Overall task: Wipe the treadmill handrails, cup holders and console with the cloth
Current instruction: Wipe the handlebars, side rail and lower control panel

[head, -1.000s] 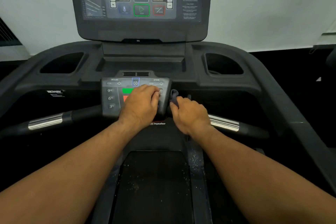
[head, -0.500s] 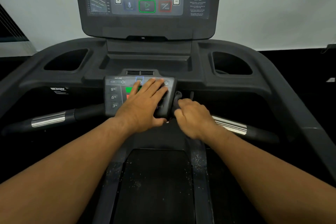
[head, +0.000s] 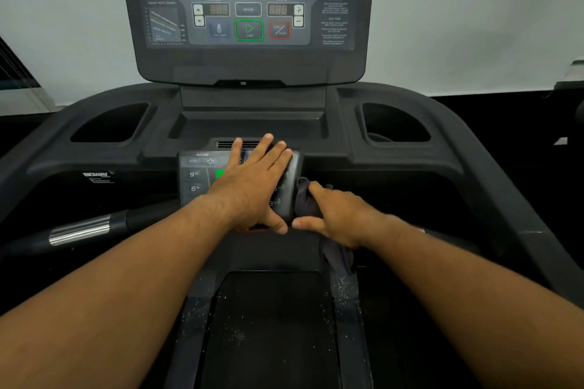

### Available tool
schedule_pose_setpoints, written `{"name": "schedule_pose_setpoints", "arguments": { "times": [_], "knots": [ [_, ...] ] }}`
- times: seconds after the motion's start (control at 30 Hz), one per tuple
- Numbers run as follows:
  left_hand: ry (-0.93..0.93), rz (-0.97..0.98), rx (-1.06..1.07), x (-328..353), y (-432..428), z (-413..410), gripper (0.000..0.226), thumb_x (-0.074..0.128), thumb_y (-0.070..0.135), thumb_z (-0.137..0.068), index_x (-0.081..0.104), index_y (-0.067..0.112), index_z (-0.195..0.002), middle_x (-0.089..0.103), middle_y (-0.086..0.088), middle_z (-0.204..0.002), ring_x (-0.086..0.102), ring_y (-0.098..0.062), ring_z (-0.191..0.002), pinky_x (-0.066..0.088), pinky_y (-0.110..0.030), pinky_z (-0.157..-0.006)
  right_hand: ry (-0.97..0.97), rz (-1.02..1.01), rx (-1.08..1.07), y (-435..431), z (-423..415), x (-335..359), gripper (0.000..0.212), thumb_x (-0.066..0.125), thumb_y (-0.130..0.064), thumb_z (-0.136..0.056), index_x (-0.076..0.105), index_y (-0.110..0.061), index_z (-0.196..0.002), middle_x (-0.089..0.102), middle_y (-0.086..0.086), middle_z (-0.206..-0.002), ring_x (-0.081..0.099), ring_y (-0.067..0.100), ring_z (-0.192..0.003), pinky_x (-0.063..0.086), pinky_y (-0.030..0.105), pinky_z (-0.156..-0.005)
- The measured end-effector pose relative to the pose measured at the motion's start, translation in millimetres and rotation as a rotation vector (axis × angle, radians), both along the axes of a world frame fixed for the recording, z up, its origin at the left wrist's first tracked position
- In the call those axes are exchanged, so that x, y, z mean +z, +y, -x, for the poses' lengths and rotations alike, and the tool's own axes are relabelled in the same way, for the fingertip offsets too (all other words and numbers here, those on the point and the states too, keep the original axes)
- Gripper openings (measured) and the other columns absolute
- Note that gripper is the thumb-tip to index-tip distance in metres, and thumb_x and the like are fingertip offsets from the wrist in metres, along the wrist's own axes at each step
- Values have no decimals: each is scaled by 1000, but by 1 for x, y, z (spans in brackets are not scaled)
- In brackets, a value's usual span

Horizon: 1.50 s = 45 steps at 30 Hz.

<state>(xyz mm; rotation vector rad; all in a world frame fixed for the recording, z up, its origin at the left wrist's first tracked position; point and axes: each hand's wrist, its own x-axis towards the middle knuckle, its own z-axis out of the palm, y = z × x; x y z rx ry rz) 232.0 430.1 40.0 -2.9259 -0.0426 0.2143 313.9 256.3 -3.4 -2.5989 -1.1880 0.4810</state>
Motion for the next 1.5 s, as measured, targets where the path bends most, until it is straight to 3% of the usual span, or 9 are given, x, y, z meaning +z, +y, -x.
{"name": "schedule_pose_setpoints", "arguments": {
  "times": [0.2, 0.5, 0.63, 0.77, 0.9, 1.17, 1.33, 1.43, 1.5],
  "knots": [
    [-1, -39, -6, -1, 0, 1, 137, 58, 84, -61, -16, 13, -152, -19, -3, -161, -27, -26, -144, -5, -65, -114, 90, -93, -108, 2, 0, 1, 55, 29, -76, -85, 59, -33, -102, 65, -8, -94, 62, 14, -85, 52, 39, -79],
    [-65, -97, -13, 4, -9, 8, 131, 59, 78, -67, -17, 13, -151, -23, -8, -160, -25, -29, -145, -8, -66, -112, -108, -252, -57, -21, 34, -12, 47, 49, -24, -99, 40, -22, -145, 37, -2, -153, 25, 18, -144, 13, 30, -117],
    [-160, -25, -37, 0, -17, 24, 115, 59, 68, -78, -7, 12, -154, -15, -8, -162, -19, -26, -147, -8, -61, -116, 40, -558, -224, -31, 34, 7, 28, 56, -18, -95, 65, -26, -120, 70, 0, -112, 62, 18, -108, 45, 23, -92],
    [-280, 232, -56, 6, -20, 38, 86, 60, 52, -87, 20, 13, -152, 15, -4, -161, 9, -22, -149, 12, -44, -121, -63, -693, -343, -38, 38, 37, 24, 57, -18, -95, 65, -22, -116, 69, -3, -103, 62, 10, -95, 47, 22, -82],
    [-356, 835, 71, 9, -32, 38, 58, 70, 36, -85, 52, 16, -136, 58, 0, -134, 55, -19, -120, 43, -32, -102, -38, -817, -406, -39, 52, 56, 15, 57, -20, -95, 64, -25, -108, 67, -9, -91, 60, 0, -81, 43, 11, -70],
    [25, 1503, 129, -6, -63, 59, 9, 71, 19, -86, 66, 12, -89, 65, -3, -79, 57, -6, -67, 44, -19, -64, 198, -1108, -718, -28, 100, 75, 15, 67, -11, -81, 56, -12, -92, 64, 7, -84, 60, 17, -75, 52, 34, -68],
    [-24, 1405, 137, -2, -62, 76, 11, 65, 23, -89, 58, 19, -82, 61, 2, -73, 55, -6, -65, 46, -26, -63, 280, -1090, -723, -57, 109, 81, 44, 77, -11, -76, 52, -24, -110, 63, -4, -92, 63, 7, -79, 53, 23, -66],
    [-62, 1298, 117, 6, -63, 87, 8, 62, 27, -92, 57, 20, -92, 65, -2, -78, 60, -12, -65, 51, -30, -61, 172, -863, -677, -82, 113, 78, 15, 74, -32, -81, 66, -20, -83, 67, -4, -74, 61, 7, -67, 49, 29, -62],
    [-121, 1209, 65, 12, -66, 92, 10, 65, 28, -90, 58, 21, -96, 68, -4, -84, 64, -14, -68, 53, -32, -64, 210, -761, -705, -95, 114, 74, 34, 65, -47, -84, 66, -16, -71, 68, 1, -67, 64, 16, -63, 54, 38, -63]
  ]
}}
